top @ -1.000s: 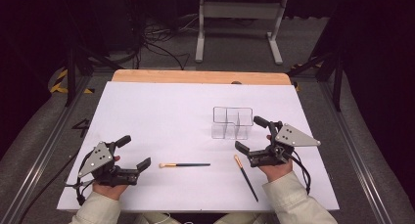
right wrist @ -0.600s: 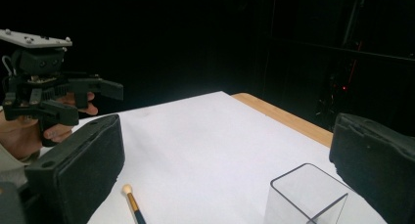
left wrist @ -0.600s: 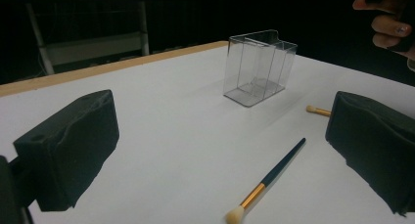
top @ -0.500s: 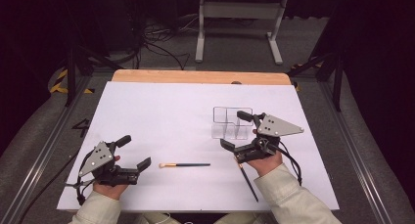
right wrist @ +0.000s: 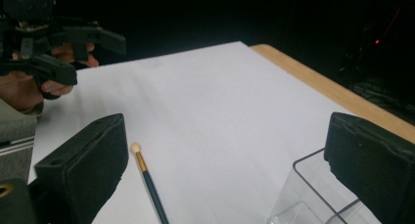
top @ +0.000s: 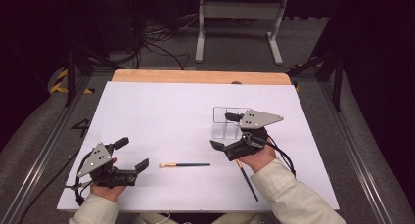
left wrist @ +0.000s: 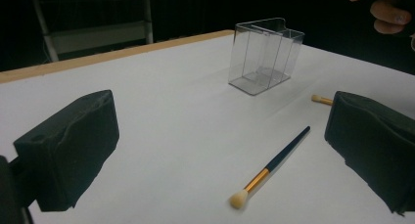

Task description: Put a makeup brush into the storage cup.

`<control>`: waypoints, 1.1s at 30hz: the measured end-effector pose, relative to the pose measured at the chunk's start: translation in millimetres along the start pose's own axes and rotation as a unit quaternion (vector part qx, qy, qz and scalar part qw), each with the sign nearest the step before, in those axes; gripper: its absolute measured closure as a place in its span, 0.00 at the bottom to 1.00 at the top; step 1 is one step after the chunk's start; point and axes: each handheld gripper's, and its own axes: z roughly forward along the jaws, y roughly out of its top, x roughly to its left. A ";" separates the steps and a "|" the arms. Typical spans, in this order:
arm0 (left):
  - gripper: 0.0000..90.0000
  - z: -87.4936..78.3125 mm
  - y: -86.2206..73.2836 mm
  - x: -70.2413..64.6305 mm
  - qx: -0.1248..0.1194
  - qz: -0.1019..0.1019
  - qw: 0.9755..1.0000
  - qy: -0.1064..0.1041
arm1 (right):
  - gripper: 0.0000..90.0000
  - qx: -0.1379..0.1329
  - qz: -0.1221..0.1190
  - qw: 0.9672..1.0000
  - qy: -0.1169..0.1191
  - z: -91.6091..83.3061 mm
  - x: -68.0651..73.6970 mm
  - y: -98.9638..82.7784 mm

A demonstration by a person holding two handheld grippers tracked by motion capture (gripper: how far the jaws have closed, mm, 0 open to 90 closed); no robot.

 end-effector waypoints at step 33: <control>0.00 -0.4 1.4 -0.6 0.007 -0.009 1.000 -0.004 | 0.21 0.223 -0.048 0.971 0.075 55.4 10.8 17.1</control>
